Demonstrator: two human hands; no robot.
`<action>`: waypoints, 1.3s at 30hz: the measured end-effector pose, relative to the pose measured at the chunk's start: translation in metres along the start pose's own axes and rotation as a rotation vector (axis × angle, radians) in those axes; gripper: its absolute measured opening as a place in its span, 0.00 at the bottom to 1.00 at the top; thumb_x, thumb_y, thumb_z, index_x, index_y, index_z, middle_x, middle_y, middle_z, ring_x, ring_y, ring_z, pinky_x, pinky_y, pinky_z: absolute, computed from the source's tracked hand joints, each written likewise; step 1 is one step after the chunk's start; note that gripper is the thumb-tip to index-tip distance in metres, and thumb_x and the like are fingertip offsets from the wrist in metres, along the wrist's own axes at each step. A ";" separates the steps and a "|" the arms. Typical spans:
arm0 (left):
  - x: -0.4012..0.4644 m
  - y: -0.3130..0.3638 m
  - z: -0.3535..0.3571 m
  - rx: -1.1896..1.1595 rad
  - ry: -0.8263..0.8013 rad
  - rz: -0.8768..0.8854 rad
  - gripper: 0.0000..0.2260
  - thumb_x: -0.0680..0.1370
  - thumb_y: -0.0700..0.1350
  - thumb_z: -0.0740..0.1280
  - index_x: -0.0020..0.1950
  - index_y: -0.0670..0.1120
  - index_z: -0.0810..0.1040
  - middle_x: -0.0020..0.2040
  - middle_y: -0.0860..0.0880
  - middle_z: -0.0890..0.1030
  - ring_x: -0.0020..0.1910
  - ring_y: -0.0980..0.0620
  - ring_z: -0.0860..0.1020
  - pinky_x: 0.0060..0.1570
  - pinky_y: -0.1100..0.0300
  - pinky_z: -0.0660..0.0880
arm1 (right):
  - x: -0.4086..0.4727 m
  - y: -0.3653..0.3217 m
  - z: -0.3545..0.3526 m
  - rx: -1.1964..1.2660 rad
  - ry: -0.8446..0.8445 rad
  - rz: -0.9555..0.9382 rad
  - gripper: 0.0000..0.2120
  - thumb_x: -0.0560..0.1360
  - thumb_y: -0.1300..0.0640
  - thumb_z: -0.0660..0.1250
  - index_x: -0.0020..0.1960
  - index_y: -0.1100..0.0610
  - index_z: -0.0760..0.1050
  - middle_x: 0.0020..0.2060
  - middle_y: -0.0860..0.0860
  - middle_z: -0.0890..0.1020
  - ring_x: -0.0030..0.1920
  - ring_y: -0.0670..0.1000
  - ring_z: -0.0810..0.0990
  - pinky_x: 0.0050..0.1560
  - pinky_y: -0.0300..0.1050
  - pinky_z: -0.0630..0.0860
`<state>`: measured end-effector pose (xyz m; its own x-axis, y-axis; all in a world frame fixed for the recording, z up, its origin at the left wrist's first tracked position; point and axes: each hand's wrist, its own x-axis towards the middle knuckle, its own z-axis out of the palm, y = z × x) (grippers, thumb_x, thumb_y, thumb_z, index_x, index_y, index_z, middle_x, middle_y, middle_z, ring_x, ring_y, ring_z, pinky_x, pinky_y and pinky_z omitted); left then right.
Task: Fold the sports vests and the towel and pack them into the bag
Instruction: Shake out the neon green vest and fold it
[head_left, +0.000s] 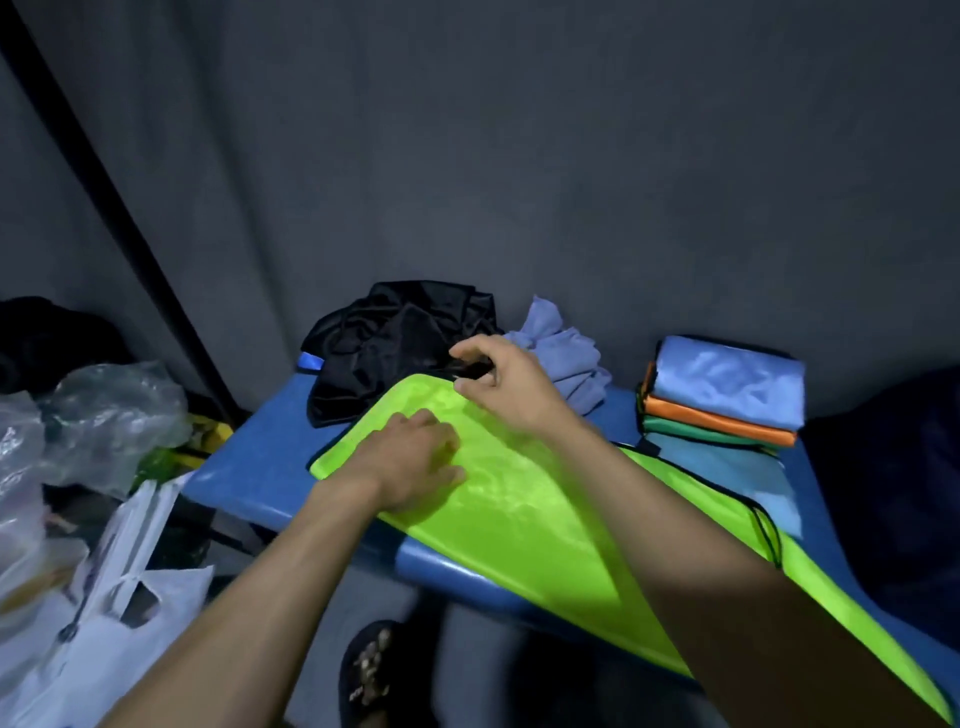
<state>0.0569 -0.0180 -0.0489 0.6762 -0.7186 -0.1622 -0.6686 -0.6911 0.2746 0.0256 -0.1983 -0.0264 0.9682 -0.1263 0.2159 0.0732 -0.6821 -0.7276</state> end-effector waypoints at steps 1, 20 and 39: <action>0.003 0.006 0.002 0.065 -0.028 -0.032 0.18 0.80 0.58 0.66 0.67 0.52 0.73 0.66 0.49 0.70 0.66 0.42 0.68 0.62 0.45 0.73 | -0.016 0.002 -0.018 -0.020 0.023 0.001 0.14 0.76 0.61 0.72 0.62 0.56 0.80 0.51 0.46 0.80 0.32 0.35 0.76 0.43 0.30 0.70; -0.026 0.221 0.081 -0.234 -0.087 0.775 0.11 0.76 0.58 0.70 0.53 0.53 0.81 0.47 0.57 0.80 0.45 0.58 0.77 0.50 0.56 0.76 | -0.336 0.089 -0.170 -0.592 -0.147 0.299 0.32 0.61 0.27 0.70 0.58 0.45 0.73 0.52 0.41 0.72 0.53 0.46 0.68 0.54 0.45 0.69; 0.002 0.265 0.077 -0.275 0.135 0.606 0.17 0.78 0.57 0.71 0.64 0.55 0.73 0.59 0.54 0.78 0.55 0.54 0.76 0.55 0.57 0.75 | -0.324 0.090 -0.183 0.064 0.616 0.350 0.12 0.81 0.50 0.65 0.44 0.55 0.79 0.37 0.60 0.78 0.36 0.50 0.73 0.39 0.52 0.72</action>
<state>-0.1433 -0.2085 -0.0493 0.2512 -0.9445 0.2116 -0.8508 -0.1113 0.5136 -0.3256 -0.3502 -0.0425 0.6273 -0.7277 0.2773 -0.1854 -0.4854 -0.8544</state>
